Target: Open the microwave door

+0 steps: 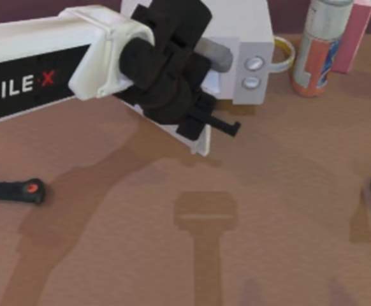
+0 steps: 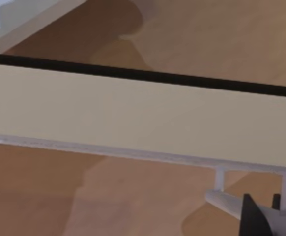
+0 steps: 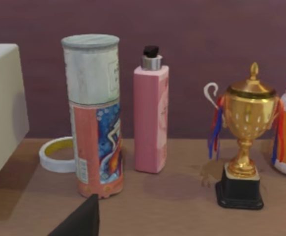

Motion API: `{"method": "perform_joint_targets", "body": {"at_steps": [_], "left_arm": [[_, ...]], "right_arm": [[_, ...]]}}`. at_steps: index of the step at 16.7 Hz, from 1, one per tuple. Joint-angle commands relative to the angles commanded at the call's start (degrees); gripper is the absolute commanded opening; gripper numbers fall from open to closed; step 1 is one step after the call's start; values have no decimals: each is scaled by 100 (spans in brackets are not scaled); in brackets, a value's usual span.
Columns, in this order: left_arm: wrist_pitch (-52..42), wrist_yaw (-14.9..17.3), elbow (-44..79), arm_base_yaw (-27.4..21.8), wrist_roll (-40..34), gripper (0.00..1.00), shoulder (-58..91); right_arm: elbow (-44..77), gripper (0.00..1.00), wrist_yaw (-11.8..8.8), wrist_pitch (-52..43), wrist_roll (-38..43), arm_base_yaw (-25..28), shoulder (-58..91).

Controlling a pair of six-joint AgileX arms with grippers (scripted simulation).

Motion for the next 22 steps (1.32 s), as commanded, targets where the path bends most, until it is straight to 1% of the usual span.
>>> {"method": "perform_joint_targets", "body": {"at_steps": [2, 22], "left_arm": [[17, 61, -98, 46, 136, 0, -60], [17, 62, -100, 47, 138, 0, -61]], "right_arm": [[0, 100, 0, 0, 0, 0, 0], [0, 100, 0, 0, 0, 0, 0]]}}
